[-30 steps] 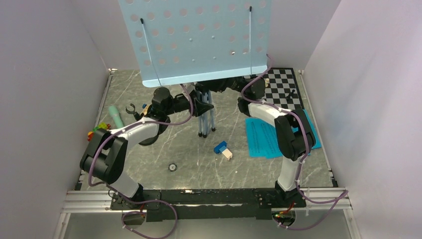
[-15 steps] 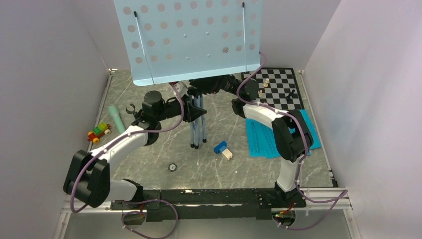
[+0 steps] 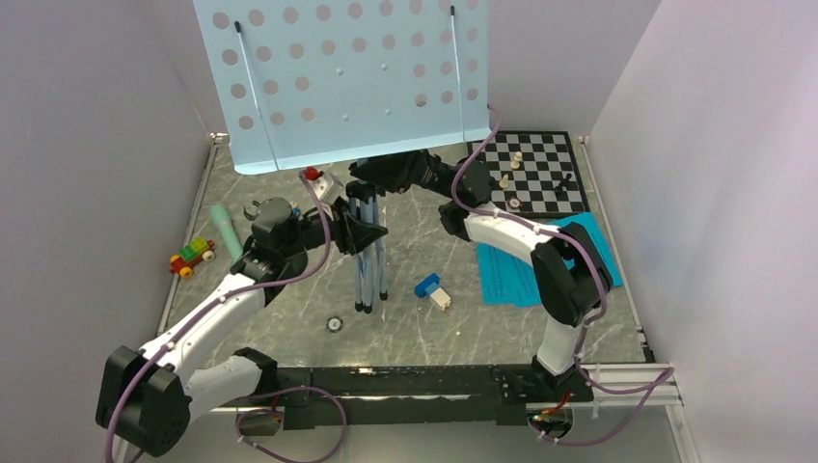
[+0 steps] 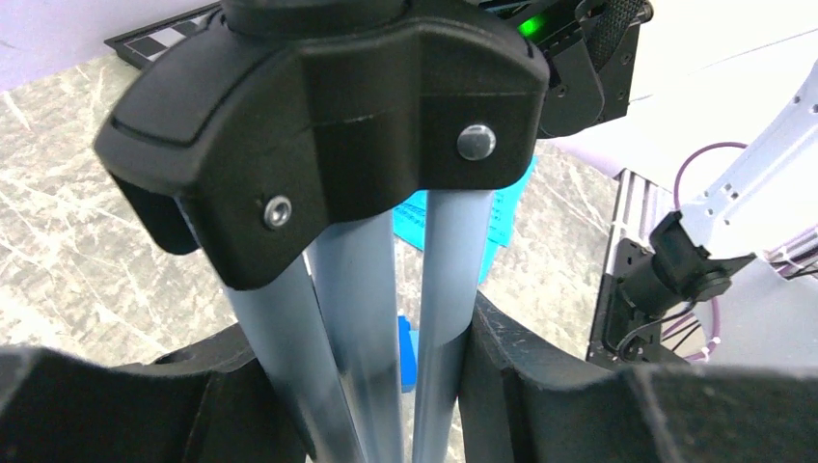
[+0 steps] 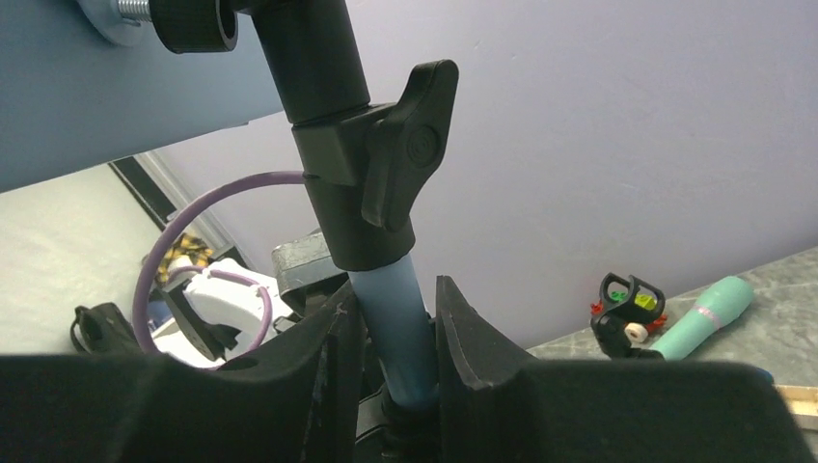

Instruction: Pack up the instrument practice props

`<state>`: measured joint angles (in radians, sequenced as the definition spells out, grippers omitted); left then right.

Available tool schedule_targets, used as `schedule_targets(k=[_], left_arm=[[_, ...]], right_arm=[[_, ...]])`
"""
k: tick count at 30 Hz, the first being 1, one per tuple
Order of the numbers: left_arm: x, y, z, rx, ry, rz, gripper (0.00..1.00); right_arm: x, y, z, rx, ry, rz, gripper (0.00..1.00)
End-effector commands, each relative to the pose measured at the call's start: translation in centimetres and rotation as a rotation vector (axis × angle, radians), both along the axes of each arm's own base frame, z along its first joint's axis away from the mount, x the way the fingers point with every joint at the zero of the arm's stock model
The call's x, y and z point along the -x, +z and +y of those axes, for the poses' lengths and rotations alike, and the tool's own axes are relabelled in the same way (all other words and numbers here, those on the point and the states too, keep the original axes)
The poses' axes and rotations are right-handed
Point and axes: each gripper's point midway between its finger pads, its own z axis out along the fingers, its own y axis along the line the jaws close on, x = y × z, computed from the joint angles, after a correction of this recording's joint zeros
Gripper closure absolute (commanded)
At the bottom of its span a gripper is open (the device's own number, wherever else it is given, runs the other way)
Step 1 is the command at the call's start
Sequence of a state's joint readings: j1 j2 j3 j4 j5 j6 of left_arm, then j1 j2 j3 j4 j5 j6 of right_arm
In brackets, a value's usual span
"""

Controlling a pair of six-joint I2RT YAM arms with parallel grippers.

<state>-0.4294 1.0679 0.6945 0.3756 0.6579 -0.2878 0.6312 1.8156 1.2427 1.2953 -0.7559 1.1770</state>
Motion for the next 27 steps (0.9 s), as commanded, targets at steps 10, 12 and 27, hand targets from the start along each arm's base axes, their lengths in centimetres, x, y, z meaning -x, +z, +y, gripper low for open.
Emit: schedule_targets(k=[10, 12, 27], left_arm=[[-0.7, 5.0, 2.5, 0.169, 0.186, -0.165, 1.00], [-0.7, 4.2, 2.4, 0.165, 0.190, -0.141, 1.00], [-1.3, -1.1, 1.4, 0.146, 0.239, -0.012, 1.00]], right_arm=[[4.1, 2.4, -0.8, -0.009, -0.048, 0.154, 1.00], [4.2, 1.9, -0.7, -0.004, -0.055, 0.166, 1.00], [2.8, -2.6, -1.1, 0.007, -0.078, 0.293, 1.00]])
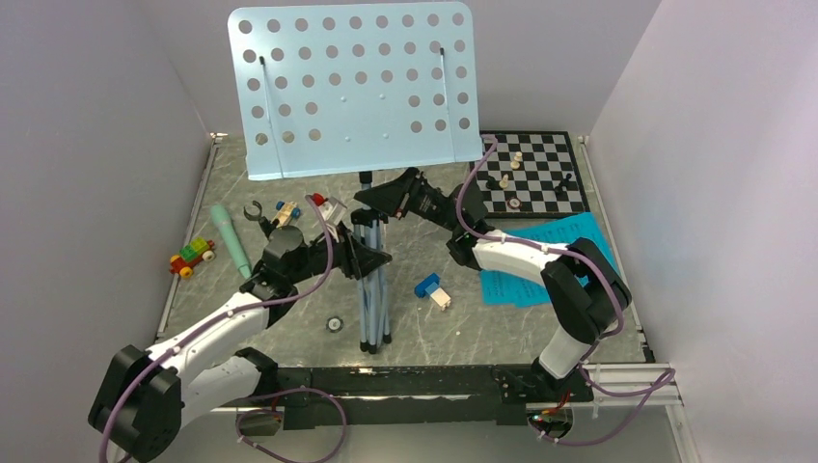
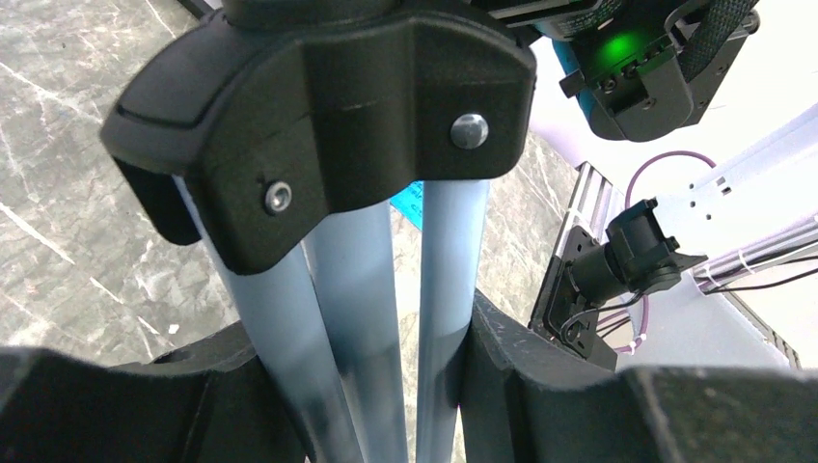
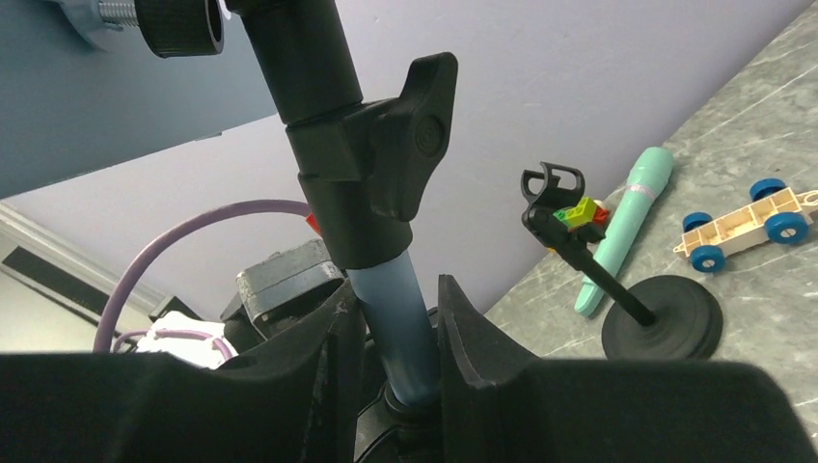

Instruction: Pack up the instrument practice props

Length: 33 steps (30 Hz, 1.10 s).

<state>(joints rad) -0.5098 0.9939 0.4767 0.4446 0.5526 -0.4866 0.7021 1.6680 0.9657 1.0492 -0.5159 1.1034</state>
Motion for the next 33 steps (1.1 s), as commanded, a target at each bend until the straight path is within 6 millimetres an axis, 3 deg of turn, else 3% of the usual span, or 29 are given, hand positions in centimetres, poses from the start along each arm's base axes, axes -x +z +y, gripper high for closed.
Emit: schedule_targets(k=[1, 7, 15, 27, 33], left_arm=[[-4.9, 4.6, 1.7, 0.059, 0.225, -0.237, 1.00], [-5.7, 6.2, 1.3, 0.068, 0.226, -0.250, 1.00], [-5.1, 9.6, 1.0, 0.114, 0.228, -0.326, 1.00], [-2.1, 10.7, 0.2, 0.149, 0.211, -0.304, 1.00], [-0.1, 9.8, 0.2, 0.177, 0.207, -0.259, 1.00]], right_arm=[[2.3, 4.7, -1.6, -0.159, 0.065, -0.003, 1.00], [0.7, 4.9, -3.0, -0.168, 0.027, 0.047, 1.00], [0.6, 7.3, -3.1, -0.148, 0.009, 0.003, 1.00], [3.4, 9.3, -2.9, -0.145, 0.023, 0.001, 1.00], [4.6, 8.9, -3.1, -0.116, -0.012, 0.040, 1.00]])
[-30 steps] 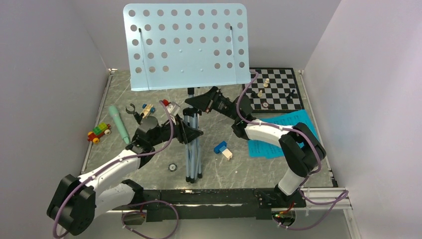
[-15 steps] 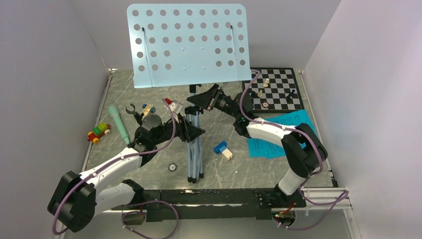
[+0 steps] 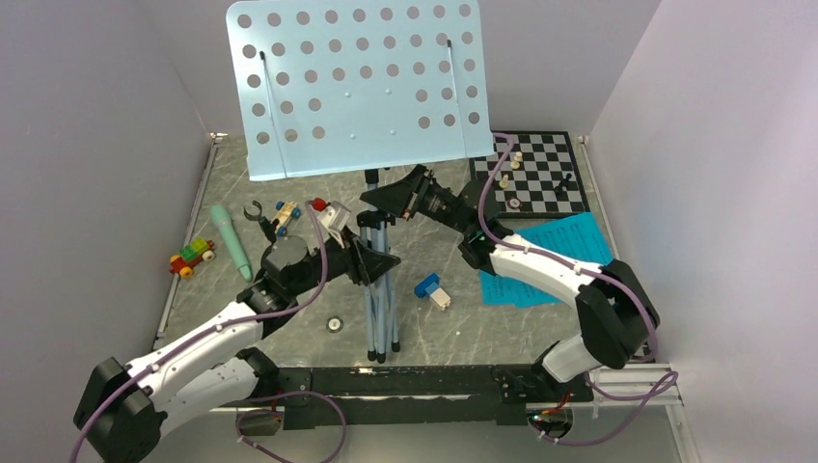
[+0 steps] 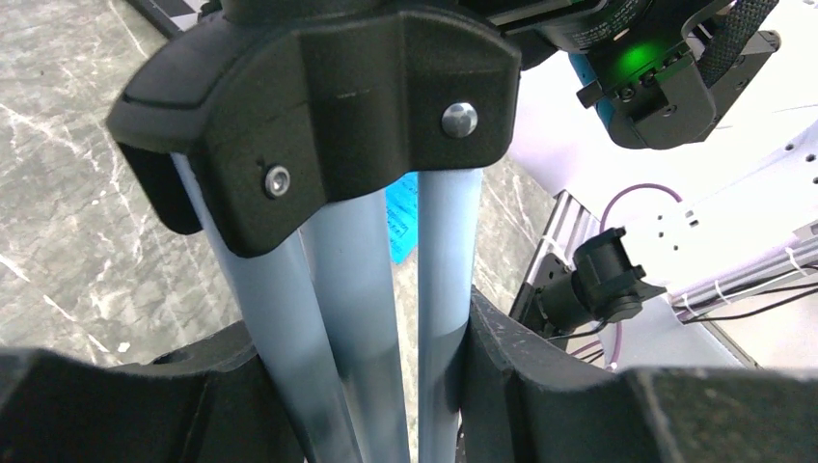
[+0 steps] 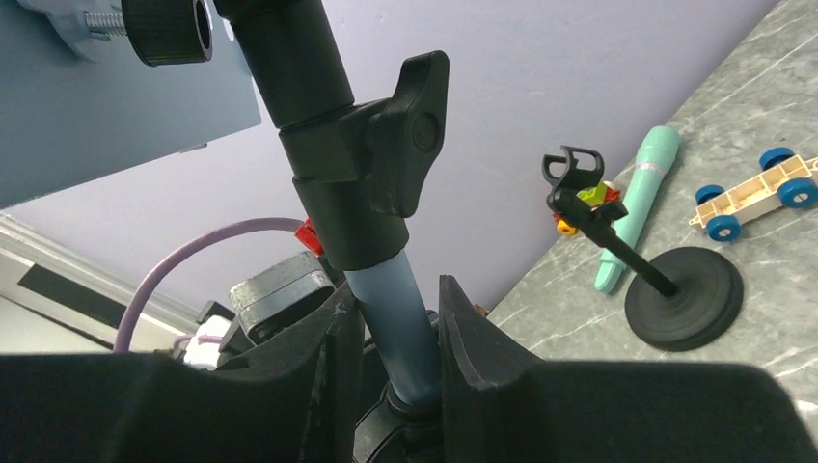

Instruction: Pack up the instrument practice props

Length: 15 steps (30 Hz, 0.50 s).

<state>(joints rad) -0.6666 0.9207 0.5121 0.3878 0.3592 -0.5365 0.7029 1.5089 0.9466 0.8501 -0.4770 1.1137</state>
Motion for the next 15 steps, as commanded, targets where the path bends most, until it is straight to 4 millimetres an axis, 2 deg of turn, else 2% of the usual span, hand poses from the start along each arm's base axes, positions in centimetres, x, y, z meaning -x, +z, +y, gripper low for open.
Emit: schedule_targets(k=[1, 15], left_arm=[[-1.7, 6.9, 2.0, 0.132, 0.175, -0.241, 1.00], [-1.0, 1.7, 0.8, 0.094, 0.159, -0.123, 1.00]], right_arm=[[3.4, 6.4, -1.3, -0.135, 0.013, -0.017, 1.00], [3.7, 1.9, -1.6, -0.071, -0.003, 0.075, 1.00]])
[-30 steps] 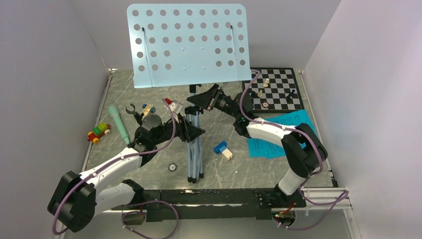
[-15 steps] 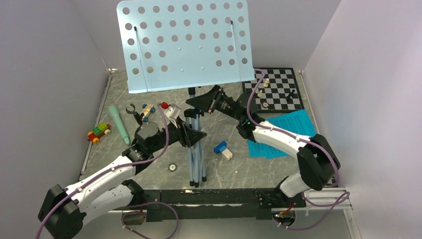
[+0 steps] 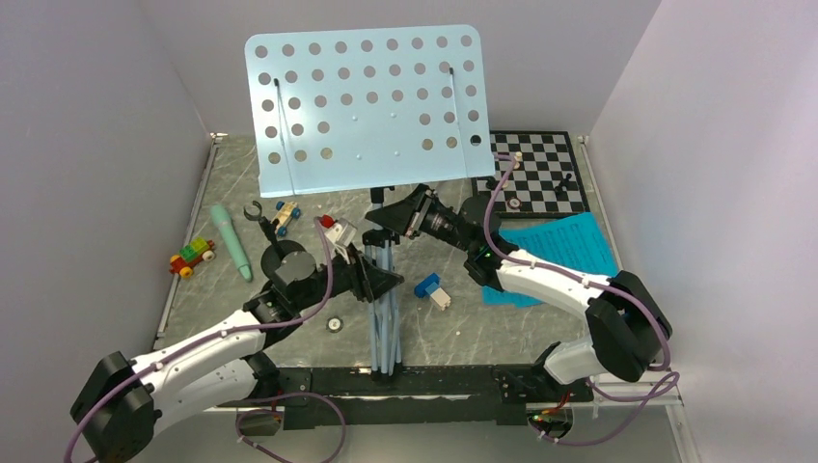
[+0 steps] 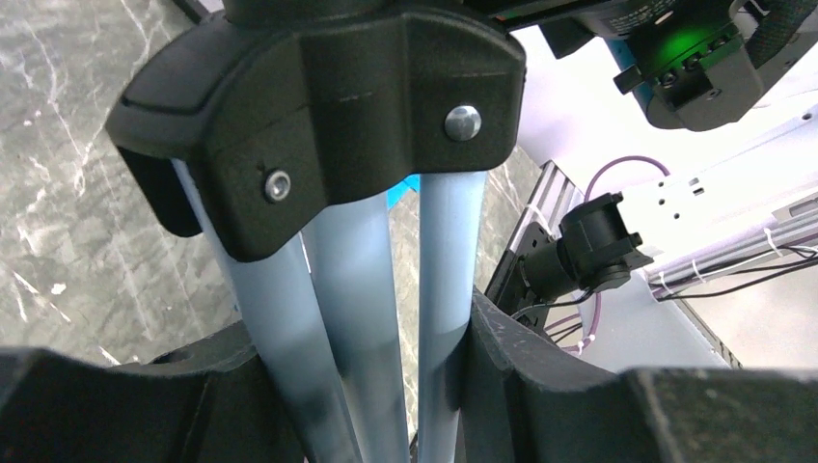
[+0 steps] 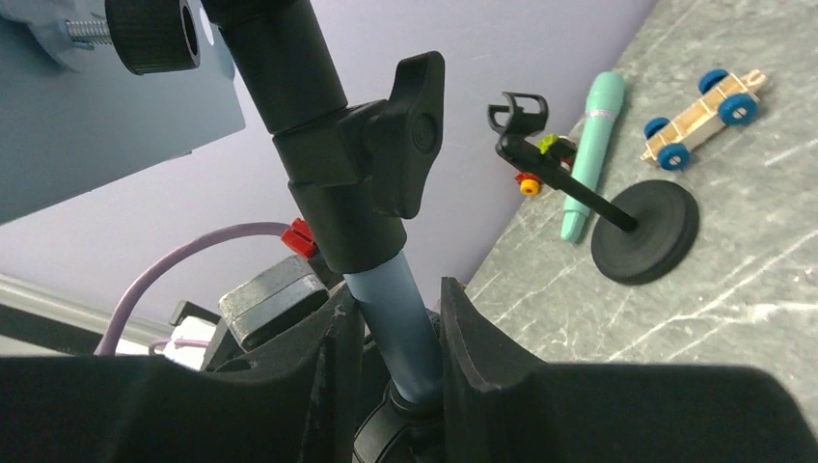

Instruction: Pack up the instrument practice props

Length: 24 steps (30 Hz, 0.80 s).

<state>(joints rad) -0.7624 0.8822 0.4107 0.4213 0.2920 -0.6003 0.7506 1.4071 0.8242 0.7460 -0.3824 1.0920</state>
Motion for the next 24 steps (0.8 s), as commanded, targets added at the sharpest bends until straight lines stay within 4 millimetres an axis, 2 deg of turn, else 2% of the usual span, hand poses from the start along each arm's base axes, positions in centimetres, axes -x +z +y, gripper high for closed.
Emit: schedule_targets(k=[1, 8, 20, 24], left_arm=[[-3.8, 4.1, 1.5, 0.076, 0.192, -0.183, 1.00], [-4.3, 1.8, 1.0, 0.065, 0.201, -0.126, 1.00], [-7.1, -0.7, 0.4, 0.013, 0.281, -0.100, 1.00], [-8.3, -0.8, -0.1, -0.022, 0.298, -0.115, 1.00]], right_arm=[[1.7, 4.8, -0.8, -0.140, 0.038, -0.006, 1.00], [0.0, 1.3, -1.3, -0.119, 0.008, 0.071, 1.00], [-3.9, -1.0, -1.9, -0.084, -0.037, 0.131, 1.00], [-6.0, -1.6, -2.4, -0.078, -0.061, 0.144, 1.00]])
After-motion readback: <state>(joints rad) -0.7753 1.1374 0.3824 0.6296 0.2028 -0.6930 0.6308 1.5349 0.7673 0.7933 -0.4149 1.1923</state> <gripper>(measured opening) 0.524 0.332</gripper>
